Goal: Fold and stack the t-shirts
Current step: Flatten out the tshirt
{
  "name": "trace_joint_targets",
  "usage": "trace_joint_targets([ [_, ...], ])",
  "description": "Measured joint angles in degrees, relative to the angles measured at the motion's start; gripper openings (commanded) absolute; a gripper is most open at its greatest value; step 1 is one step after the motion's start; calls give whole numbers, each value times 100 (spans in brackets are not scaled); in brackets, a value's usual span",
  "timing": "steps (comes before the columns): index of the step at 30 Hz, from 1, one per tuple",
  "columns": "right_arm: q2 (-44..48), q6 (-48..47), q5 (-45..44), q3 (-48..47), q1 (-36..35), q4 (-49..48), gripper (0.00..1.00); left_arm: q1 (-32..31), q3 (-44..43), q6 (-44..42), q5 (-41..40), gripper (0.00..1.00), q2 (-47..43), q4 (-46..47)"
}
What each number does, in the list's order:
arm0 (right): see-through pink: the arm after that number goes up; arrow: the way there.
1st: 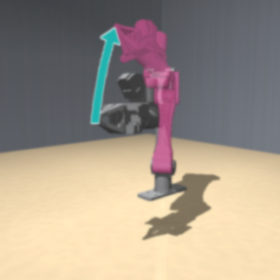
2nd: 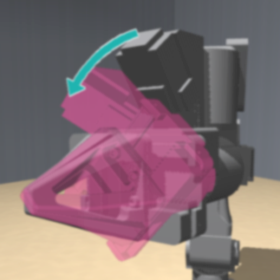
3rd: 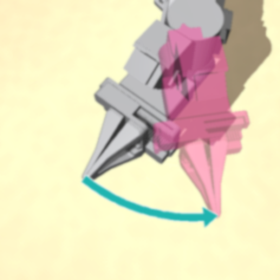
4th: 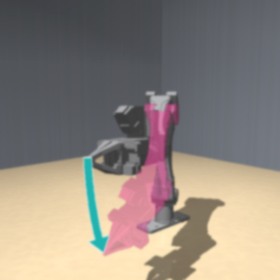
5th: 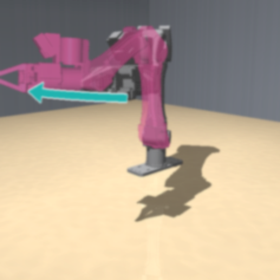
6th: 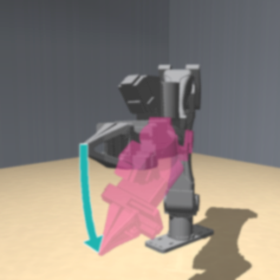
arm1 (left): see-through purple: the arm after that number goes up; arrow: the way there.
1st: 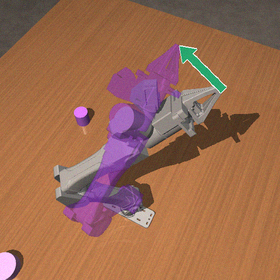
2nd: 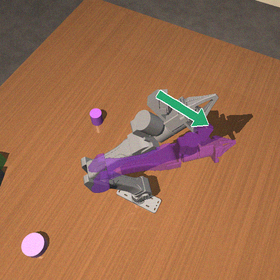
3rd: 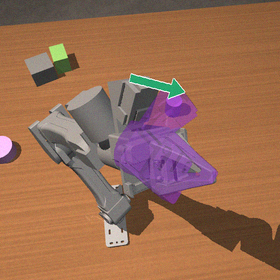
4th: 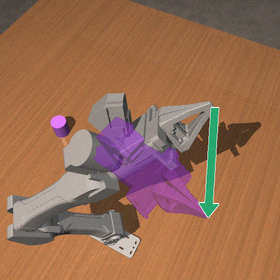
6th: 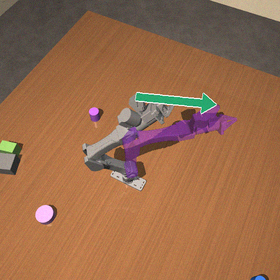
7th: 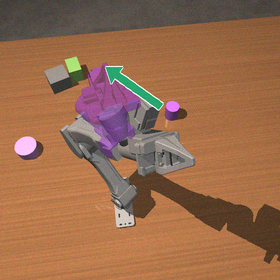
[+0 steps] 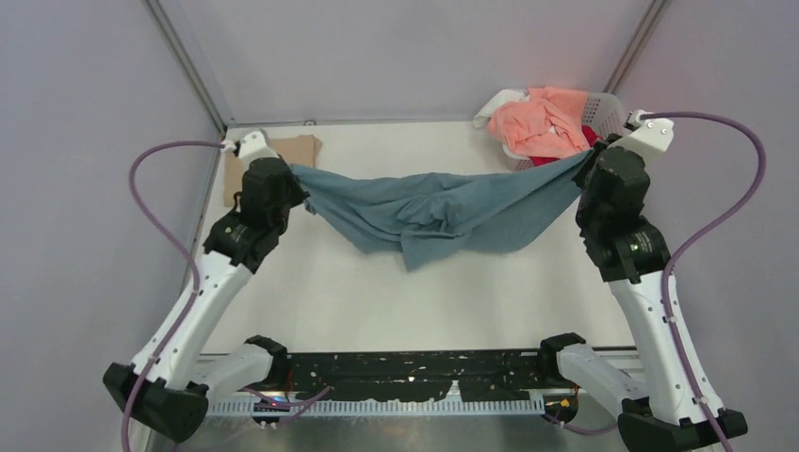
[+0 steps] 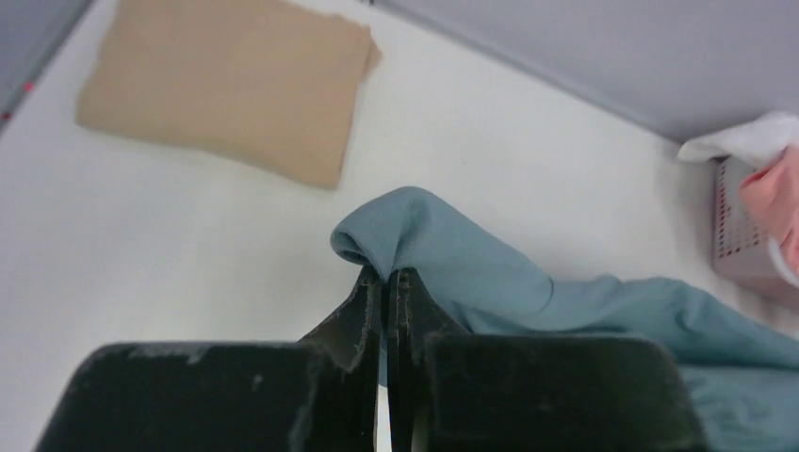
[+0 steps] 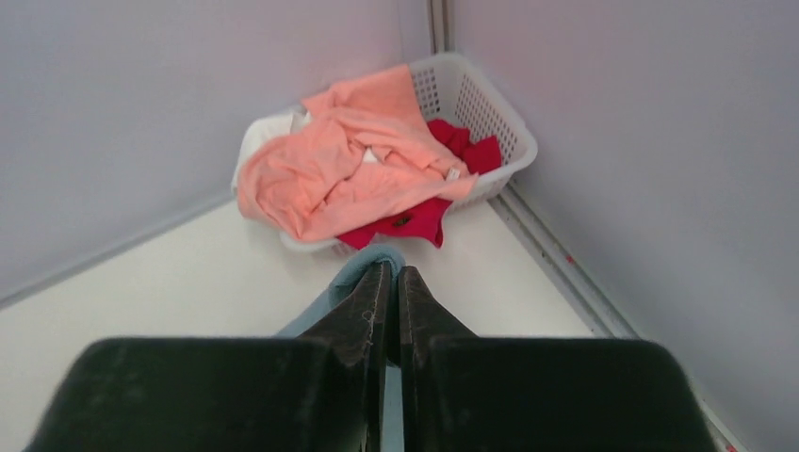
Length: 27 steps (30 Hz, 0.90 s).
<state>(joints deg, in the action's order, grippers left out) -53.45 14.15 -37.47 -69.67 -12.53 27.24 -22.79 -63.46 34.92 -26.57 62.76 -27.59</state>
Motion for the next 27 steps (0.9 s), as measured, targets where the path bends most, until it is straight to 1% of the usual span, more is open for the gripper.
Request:
trace_joint_targets([
  [3, 234, -243, -105, -337, 20, -44, 6, 7, -313, -350, -380, 0, -688, -114],
  [9, 881, -610, -11, -1054, 24, -42, 6, 7, -769, -929, -761, 0, -2076, -184],
  [14, 1600, -872, 87, -1665, 26, -17, 6, 7, -931, -1261, -1001, 0, -3318, -190],
  [17, 2033, -975, 94, -1921, 31, -59, 6, 9, -1029, -1362, -1182, 0, -3880, -188],
  [19, 2197, -1003, 111, -2041, 31, -129, 6, 9, -1047, -1416, -1268, 0, -4044, -184],
  [22, 2190, -1067, 173, -2107, 31, -201, 6, 9, -1049, -1456, -1353, 0, -3993, -201],
  [24, 2031, -1108, 181, -2087, 35, -199, 6, 9, -1051, -1491, -1458, 0, -3755, -192],
  [27, 1628, -1150, 173, -1867, 35, -354, 6, 17, -1062, -1609, -1733, 0, -3163, -122],
])
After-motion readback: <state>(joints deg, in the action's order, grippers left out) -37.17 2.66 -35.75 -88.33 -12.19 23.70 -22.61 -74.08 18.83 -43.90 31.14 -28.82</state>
